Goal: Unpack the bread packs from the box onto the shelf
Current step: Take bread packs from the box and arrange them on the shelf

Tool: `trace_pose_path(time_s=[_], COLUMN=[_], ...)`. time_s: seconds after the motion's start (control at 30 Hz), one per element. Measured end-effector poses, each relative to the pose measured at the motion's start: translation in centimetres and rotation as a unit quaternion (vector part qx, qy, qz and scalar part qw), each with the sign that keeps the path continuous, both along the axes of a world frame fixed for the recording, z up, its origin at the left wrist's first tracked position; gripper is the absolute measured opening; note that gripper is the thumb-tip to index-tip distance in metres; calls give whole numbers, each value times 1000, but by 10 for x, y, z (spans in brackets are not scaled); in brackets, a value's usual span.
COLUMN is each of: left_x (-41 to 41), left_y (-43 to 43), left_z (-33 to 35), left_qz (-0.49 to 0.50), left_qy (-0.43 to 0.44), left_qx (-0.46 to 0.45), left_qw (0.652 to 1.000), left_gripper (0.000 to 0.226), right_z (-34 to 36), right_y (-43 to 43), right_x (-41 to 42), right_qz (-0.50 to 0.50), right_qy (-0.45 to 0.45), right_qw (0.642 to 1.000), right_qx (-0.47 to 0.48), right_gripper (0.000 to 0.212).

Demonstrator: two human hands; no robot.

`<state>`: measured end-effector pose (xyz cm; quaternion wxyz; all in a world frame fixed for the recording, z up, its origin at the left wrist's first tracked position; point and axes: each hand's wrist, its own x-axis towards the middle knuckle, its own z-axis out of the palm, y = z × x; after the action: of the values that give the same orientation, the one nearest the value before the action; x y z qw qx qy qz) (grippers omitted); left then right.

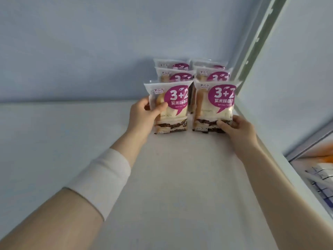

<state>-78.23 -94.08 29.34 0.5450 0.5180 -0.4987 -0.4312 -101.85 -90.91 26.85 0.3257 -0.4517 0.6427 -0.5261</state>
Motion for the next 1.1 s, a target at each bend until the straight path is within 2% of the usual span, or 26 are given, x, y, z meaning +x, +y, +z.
trace_pose_path(time_s=[0.07,0.17,0.23,0.43,0.53,0.6,0.7,0.77,0.87,1.0,1.1], left_x=[-5,-7,-7,-4,6,13,13,8,-5,-42,-87], left_y=[-18,-33,-36,-23,2,30,86,128,193,271,327], left_z=[-3,-8,-10,-4,2,6,14,21,28,24,12], left_qz=[12,29,38,35,53,22,-72,-119,-180,-238,-280], left_qy=[-14,-88,-113,-67,-183,-319,-527,-598,-631,-600,-594], left_qx=[5,-14,-35,-19,-47,-89,-139,-173,-222,-272,-299], left_qw=[1000,996,992,997,980,943,835,774,721,714,692], left_gripper=[14,24,30,67,69,62,55,53,51,46,39], right_z=[-2,-8,-11,0,12,20,27,28,29,27,17], right_y=[-17,-30,-34,-20,12,45,112,162,235,328,397], right_x=[-4,-7,-6,5,19,35,63,77,82,59,27], right_qz=[7,3,-23,-81,-94,-83,-60,-63,-72,-121,-141], right_qy=[30,77,126,156,260,355,471,503,534,540,519], right_qw=[999,997,991,984,960,929,876,855,828,812,812], right_qx=[8,14,27,37,40,64,84,105,153,185,228], right_gripper=[24,24,34,63,65,66,64,60,56,55,54])
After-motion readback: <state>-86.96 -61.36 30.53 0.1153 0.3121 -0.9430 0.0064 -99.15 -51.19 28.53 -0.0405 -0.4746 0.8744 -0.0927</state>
